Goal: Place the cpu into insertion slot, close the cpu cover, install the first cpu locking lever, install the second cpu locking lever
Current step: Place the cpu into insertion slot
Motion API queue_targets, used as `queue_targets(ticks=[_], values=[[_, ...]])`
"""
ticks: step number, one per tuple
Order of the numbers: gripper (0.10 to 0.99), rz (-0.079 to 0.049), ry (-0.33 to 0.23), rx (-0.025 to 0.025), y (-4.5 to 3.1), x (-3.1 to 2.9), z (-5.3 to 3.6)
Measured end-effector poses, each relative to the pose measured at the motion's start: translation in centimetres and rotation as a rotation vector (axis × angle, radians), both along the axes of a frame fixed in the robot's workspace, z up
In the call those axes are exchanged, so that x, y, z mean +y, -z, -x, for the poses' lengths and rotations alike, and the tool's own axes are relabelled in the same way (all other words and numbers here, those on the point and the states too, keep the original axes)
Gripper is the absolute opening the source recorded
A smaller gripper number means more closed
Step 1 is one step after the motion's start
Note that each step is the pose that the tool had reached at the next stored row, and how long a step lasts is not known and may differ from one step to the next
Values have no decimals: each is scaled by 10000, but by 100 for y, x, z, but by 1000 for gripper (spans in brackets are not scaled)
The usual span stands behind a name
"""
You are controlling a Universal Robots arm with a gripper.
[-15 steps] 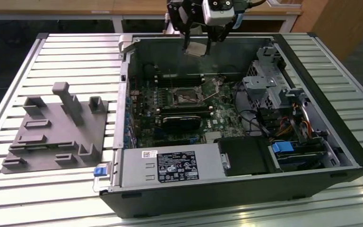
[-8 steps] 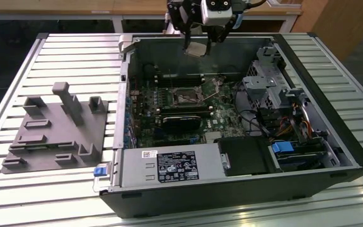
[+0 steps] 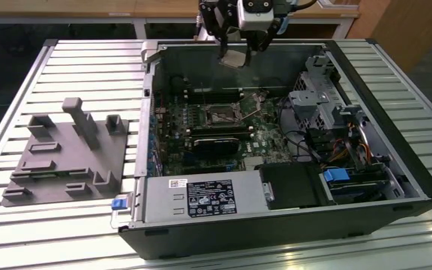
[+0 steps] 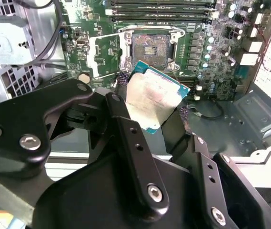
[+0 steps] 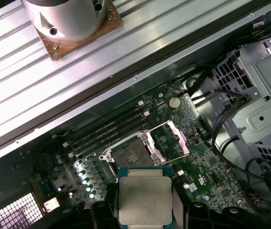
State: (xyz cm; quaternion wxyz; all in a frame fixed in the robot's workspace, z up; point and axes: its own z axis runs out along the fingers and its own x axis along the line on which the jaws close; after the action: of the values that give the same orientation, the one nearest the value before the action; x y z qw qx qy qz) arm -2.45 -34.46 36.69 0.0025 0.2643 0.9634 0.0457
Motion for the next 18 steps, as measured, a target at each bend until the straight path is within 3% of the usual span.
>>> queue_targets(ticks=[7,18], values=[[537,1,1072,0,10,0,0],[537,2,2203,0,23,0,0]])
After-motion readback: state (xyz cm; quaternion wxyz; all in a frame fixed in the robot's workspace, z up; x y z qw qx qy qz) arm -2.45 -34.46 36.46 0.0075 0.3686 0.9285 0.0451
